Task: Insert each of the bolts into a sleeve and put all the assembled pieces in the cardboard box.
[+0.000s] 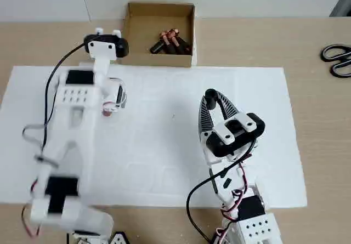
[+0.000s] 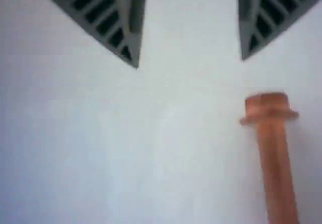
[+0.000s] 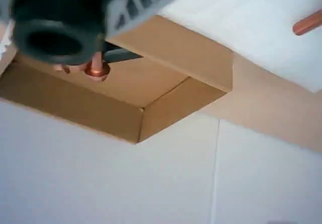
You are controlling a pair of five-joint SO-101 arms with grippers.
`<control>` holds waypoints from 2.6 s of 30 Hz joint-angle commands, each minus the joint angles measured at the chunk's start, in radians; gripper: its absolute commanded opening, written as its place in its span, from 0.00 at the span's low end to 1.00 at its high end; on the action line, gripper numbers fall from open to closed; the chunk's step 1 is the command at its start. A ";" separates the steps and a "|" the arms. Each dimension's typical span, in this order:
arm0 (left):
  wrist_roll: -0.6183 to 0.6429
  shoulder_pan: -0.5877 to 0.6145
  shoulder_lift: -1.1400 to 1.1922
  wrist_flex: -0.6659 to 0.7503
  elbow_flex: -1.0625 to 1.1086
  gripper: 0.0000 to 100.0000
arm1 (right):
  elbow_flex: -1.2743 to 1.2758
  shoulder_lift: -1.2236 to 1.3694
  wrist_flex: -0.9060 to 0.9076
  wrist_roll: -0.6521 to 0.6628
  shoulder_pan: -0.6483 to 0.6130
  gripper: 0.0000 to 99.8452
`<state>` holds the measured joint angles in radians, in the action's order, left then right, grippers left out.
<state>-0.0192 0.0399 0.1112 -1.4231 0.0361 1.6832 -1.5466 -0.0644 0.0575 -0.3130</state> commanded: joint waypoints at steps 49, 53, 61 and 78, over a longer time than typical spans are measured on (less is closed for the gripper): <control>-0.548 0.012 0.339 -0.331 -0.708 0.01 | 0.008 -0.022 0.002 0.008 -0.004 0.00; -0.784 -0.046 0.172 -0.331 -0.414 0.01 | 0.008 -0.022 0.002 0.008 -0.004 0.00; -1.016 -0.117 0.006 -0.324 -0.105 0.04 | 0.008 -0.022 0.002 0.008 -0.004 0.00; -0.413 -0.043 -0.005 -0.264 -0.122 0.20 | 0.003 -0.022 0.002 0.009 -0.005 0.00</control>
<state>-0.6759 -0.0015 0.1634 -1.6794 -0.0637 1.6832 -1.5466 -0.0644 0.0575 -0.3130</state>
